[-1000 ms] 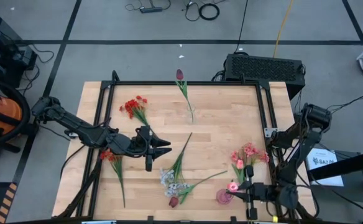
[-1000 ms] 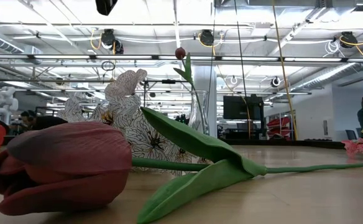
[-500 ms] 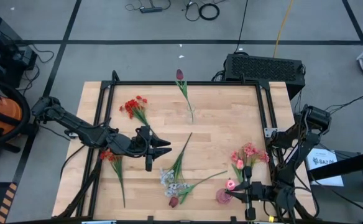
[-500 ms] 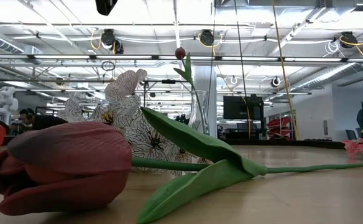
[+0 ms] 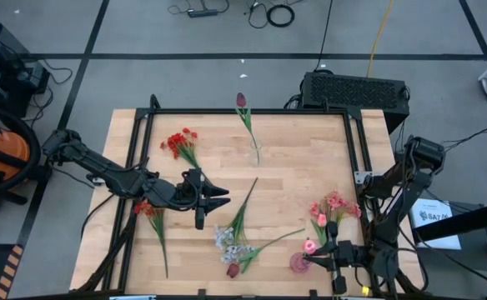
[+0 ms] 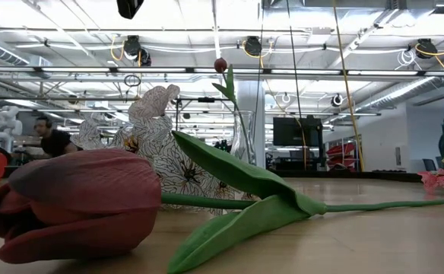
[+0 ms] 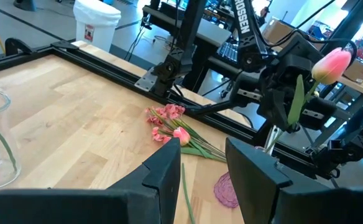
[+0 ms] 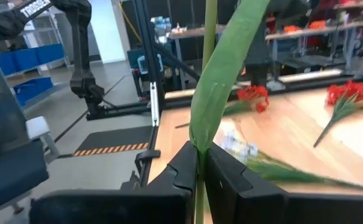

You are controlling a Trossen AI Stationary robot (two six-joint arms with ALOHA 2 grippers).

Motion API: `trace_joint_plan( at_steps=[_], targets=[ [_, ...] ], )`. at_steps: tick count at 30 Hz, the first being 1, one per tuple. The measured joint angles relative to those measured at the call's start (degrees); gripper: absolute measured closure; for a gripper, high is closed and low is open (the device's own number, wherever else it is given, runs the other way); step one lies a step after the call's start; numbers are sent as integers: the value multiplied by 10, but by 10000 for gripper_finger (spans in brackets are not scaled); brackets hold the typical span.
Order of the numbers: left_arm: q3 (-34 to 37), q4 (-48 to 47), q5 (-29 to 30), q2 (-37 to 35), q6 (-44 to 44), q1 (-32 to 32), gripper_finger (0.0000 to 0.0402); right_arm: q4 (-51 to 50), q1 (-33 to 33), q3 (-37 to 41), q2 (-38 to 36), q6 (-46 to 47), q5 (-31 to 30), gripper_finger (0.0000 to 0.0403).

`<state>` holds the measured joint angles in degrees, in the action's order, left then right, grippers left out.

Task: Sort flowers into vase by color
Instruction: Put the left pink flower into the purple vase, then put the pink flower into the purple vase

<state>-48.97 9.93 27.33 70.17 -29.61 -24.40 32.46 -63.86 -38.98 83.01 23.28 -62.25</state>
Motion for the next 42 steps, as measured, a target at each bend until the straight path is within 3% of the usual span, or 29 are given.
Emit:
trace_joint_plan(
  at_steps=[8,18,23,31,37,42],
  targets=[
    [0,0,0,0,0,0,268,-111,1,0,-12,125,11,356],
    [0,0,0,0,0,0,268,-106,1,0,-36,59,11,289],
    [0,0,0,0,0,0,268,-106,-1,0,-67,25,13,278],
    [0,0,0,0,0,0,268,-164,-1,0,-148,3,72,277],
    [0,0,0,0,0,0,268,-260,-1,0,-209,70,94,277],
    [0,0,0,0,0,0,268,-363,-1,0,-251,199,146,277]
  ],
)
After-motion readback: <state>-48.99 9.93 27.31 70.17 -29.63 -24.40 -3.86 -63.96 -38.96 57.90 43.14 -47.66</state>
